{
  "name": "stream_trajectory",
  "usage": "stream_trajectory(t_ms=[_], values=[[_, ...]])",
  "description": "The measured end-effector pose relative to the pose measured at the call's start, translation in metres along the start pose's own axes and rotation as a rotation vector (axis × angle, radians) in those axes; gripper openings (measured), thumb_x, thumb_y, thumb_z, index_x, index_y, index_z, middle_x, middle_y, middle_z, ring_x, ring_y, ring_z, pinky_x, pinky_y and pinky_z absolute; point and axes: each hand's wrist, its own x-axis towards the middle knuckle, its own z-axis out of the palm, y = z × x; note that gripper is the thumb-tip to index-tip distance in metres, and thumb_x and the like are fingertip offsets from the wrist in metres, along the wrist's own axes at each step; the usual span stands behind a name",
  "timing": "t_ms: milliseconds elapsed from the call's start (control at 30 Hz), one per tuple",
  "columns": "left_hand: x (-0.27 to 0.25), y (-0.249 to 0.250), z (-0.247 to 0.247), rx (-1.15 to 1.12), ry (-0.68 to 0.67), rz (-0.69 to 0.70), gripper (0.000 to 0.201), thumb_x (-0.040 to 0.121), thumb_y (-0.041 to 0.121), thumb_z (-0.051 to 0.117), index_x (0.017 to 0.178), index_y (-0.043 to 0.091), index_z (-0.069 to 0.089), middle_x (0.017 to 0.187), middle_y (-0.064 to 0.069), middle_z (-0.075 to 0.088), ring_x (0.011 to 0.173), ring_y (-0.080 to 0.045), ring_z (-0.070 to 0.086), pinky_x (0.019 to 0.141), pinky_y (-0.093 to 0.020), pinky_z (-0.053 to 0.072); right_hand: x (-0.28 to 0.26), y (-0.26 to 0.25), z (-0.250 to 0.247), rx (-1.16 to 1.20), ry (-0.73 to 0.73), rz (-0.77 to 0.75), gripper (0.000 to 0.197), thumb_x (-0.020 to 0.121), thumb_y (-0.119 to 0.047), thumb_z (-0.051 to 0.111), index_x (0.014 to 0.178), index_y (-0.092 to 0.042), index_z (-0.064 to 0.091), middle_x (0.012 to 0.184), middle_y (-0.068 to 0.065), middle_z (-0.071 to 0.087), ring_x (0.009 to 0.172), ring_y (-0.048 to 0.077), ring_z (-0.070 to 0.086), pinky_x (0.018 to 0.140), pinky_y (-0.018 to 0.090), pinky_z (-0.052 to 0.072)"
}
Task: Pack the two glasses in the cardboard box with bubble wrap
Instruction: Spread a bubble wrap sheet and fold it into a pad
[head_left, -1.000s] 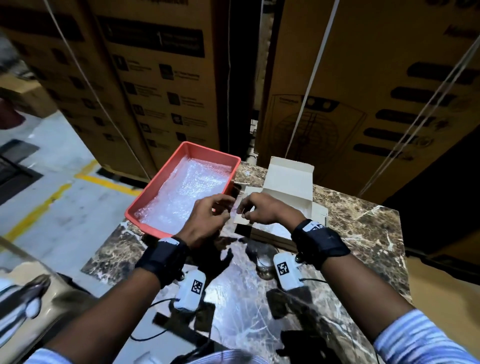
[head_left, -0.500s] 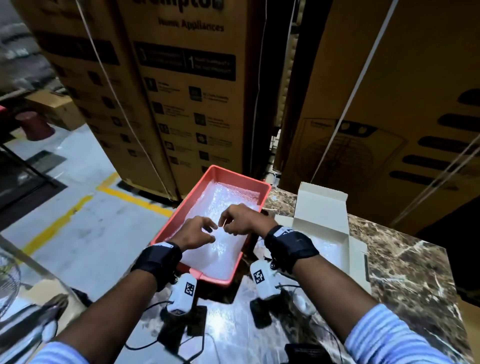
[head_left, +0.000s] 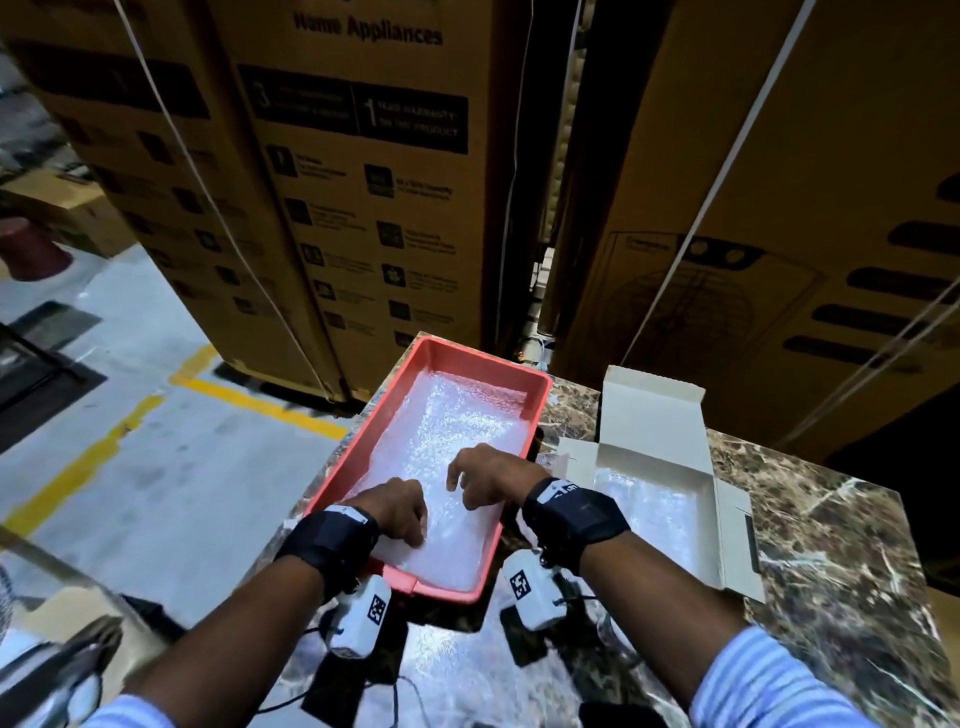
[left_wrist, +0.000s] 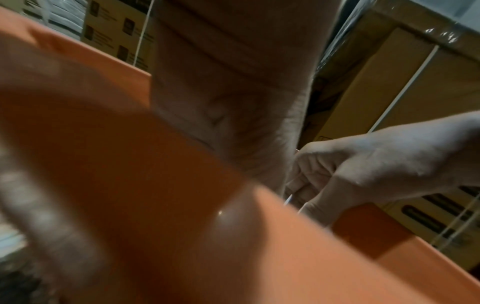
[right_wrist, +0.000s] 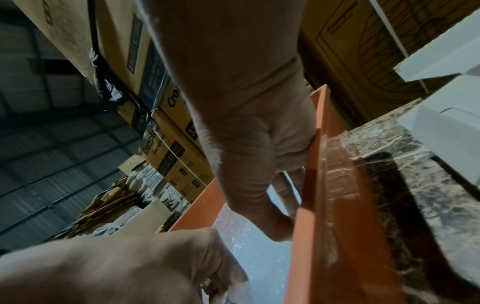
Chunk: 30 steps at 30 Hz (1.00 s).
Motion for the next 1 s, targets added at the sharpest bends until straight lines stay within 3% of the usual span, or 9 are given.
stream_trajectory(t_ms=[167, 333, 433, 567, 667, 733, 800, 900, 1000], values=[[-0.007, 0.001, -0.020, -0.085, 0.028, 0.051, 0.013, 0.083, 0.009, 0.066, 0.078, 0.021, 0.070, 0.073, 0.001, 0.065, 0.066, -0.015, 0.057, 0.068, -0.027, 0.047, -0.013, -0.004, -0.011, 0.011, -0.019, -0.011, 0.048, 0.089, -0.006, 0.055, 0.133, -0.024, 0.060, 0.133, 0.007, 0.058, 0.112, 0.028, 0.059, 0.091, 0.037, 0.055], [-0.023, 0.002, -0.053, -0.518, 0.201, 0.162, 0.014, 0.091, 0.017, 0.059, 0.078, 0.014, 0.063, 0.074, -0.004, 0.068, 0.075, -0.019, 0.066, 0.076, -0.030, 0.051, -0.031, 0.000, -0.026, 0.085, -0.035, -0.034, 0.077, 0.084, -0.013, 0.075, 0.151, -0.021, 0.037, 0.135, 0.005, 0.055, 0.108, 0.027, 0.057, 0.085, 0.033, 0.050], [-0.030, 0.007, -0.067, -0.700, 0.325, 0.205, 0.020, 0.103, 0.007, 0.054, 0.083, 0.007, 0.059, 0.067, -0.010, 0.064, 0.059, -0.015, 0.062, 0.064, -0.029, 0.049, -0.033, 0.006, -0.029, 0.192, 0.145, -0.100, 0.042, 0.090, -0.022, 0.074, 0.128, -0.014, 0.060, 0.105, 0.005, 0.065, 0.095, 0.026, 0.063, 0.072, 0.030, 0.048], [-0.049, 0.025, -0.080, -0.882, 0.481, 0.235, 0.026, 0.107, 0.027, 0.053, 0.101, 0.005, 0.065, 0.067, -0.007, 0.060, 0.059, -0.018, 0.056, 0.063, -0.033, 0.042, -0.046, 0.016, -0.034, 0.505, 0.324, -0.165, 0.004, 0.095, -0.022, 0.071, 0.093, -0.019, 0.069, 0.088, 0.002, 0.076, 0.082, 0.016, 0.075, 0.083, 0.044, 0.061], [-0.062, 0.035, -0.087, -1.116, 0.482, 0.241, 0.059, 0.099, 0.065, 0.047, 0.120, 0.012, 0.066, 0.088, -0.018, 0.073, 0.081, -0.029, 0.070, 0.077, -0.038, 0.051, -0.067, 0.019, -0.041, 0.764, 0.422, -0.193, 0.010, 0.100, -0.021, 0.065, 0.094, -0.014, 0.062, 0.081, 0.006, 0.068, 0.067, 0.016, 0.074, 0.071, 0.043, 0.064], [-0.066, 0.040, -0.088, -1.265, 0.435, 0.287, 0.078, 0.093, 0.078, 0.040, 0.124, 0.012, 0.068, 0.102, -0.020, 0.076, 0.092, -0.033, 0.074, 0.087, -0.043, 0.057, -0.081, 0.022, -0.042, 0.860, 0.530, -0.185, 0.012, 0.103, -0.023, 0.061, 0.095, -0.013, 0.060, 0.081, 0.005, 0.060, 0.057, 0.007, 0.067, 0.055, 0.025, 0.057], [-0.065, 0.047, -0.087, -1.406, 0.382, 0.329, 0.087, 0.089, 0.082, 0.040, 0.119, 0.008, 0.075, 0.105, -0.022, 0.076, 0.097, -0.038, 0.073, 0.092, -0.045, 0.056, -0.090, 0.030, -0.040, 0.891, 0.665, -0.158, 0.018, 0.103, -0.027, 0.060, 0.090, -0.015, 0.062, 0.083, 0.007, 0.062, 0.057, -0.001, 0.062, 0.053, 0.016, 0.048], [-0.059, 0.062, -0.079, -1.506, 0.300, 0.397, 0.094, 0.068, 0.088, 0.063, 0.111, 0.006, 0.079, 0.108, -0.024, 0.074, 0.101, -0.041, 0.071, 0.089, -0.045, 0.056, -0.097, 0.044, -0.034, 0.999, 0.741, -0.119, 0.023, 0.099, -0.032, 0.058, 0.091, -0.012, 0.066, 0.081, 0.013, 0.069, 0.067, 0.022, 0.064, 0.063, 0.026, 0.046], [-0.053, 0.078, -0.066, -1.486, 0.232, 0.435, 0.107, 0.051, 0.084, 0.077, 0.124, 0.006, 0.072, 0.122, -0.021, 0.071, 0.109, -0.040, 0.070, 0.084, -0.040, 0.057, -0.112, 0.061, -0.026, 1.138, 0.776, -0.081, 0.017, 0.097, -0.025, 0.056, 0.094, -0.012, 0.066, 0.077, 0.009, 0.066, 0.068, 0.024, 0.058, 0.066, 0.033, 0.045]])
